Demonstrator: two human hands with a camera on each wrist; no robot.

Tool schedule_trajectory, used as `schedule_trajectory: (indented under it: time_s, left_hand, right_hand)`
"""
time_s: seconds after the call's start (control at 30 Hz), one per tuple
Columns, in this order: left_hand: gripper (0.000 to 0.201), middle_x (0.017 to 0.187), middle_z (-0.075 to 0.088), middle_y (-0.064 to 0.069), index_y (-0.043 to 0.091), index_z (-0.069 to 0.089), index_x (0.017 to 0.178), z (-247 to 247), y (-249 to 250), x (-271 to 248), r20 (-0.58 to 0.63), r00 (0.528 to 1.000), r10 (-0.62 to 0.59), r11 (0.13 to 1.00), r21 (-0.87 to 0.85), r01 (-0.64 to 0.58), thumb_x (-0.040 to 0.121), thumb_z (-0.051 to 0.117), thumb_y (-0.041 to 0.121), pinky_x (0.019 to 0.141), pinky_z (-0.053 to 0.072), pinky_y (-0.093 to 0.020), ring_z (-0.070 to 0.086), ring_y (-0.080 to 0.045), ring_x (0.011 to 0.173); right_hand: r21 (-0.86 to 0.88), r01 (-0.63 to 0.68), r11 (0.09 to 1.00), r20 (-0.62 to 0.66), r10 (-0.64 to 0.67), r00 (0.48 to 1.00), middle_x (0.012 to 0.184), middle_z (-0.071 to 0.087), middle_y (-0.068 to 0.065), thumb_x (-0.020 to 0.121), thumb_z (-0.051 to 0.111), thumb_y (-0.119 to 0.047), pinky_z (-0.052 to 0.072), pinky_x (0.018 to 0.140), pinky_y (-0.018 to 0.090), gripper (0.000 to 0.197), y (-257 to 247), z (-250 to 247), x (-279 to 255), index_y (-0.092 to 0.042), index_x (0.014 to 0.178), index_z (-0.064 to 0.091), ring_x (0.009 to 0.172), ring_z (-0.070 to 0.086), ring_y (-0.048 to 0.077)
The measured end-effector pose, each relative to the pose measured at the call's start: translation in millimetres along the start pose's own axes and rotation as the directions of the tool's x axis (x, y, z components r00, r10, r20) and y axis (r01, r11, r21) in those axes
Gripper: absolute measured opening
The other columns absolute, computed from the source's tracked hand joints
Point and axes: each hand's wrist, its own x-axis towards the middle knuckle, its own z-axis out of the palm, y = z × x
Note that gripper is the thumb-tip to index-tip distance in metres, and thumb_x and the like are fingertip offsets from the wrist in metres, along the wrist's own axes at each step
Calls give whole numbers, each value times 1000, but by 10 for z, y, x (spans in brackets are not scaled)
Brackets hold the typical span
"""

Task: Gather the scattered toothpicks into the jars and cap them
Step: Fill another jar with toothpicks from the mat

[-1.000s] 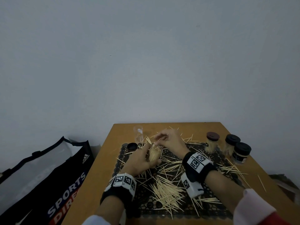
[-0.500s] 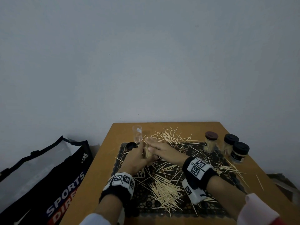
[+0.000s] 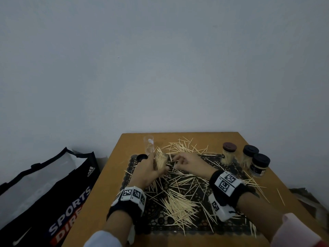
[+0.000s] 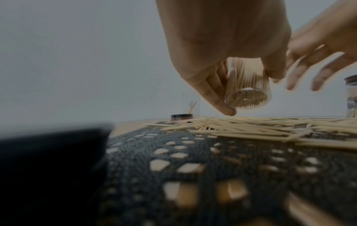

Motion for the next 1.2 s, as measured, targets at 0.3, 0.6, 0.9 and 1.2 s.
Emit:
schedule_trajectory:
  time_s: [0.3,0.6,0.9,1.2]
  left_hand:
    - [98,87,66,0,13,30,141,-59,73,-24,44,999,-3,998,57,1,73,48,81,58,54,-27,64,-13,68]
    - [94,86,63,0,11,29,143,-57,71,-46,56,998,-33,994,108,26,77,52,75,59,51,-22,62,-12,69]
    - [89,78,59,3,14,32,140,-40,66,-36,47,998,-37,993,115,32,78,56,72,53,38,-20,55,-9,61]
    - [83,72,51,9,13,37,138,-22,66,-33,32,999,-42,992,124,38,80,59,69,50,32,-19,50,-8,59]
  right_hand:
    - [-614,91,784,293,120,948,139,38,8,69,54,-84,40,101,42,102,-274,379,-491,-9,137,41,124,38,23]
    - [-609,86,788,265,99,959,130,42,5,78,69,-52,43,93,39,72,-307,446,-519,-11,133,43,119,41,21]
    - [-587,183,789,246,-41,968,117,60,2,82,69,-22,49,86,38,38,-178,331,-436,-16,118,58,106,56,21]
    - [-608,197,769,211,-83,974,116,64,9,93,53,-11,49,89,39,30,-146,252,-328,-14,122,58,107,60,25]
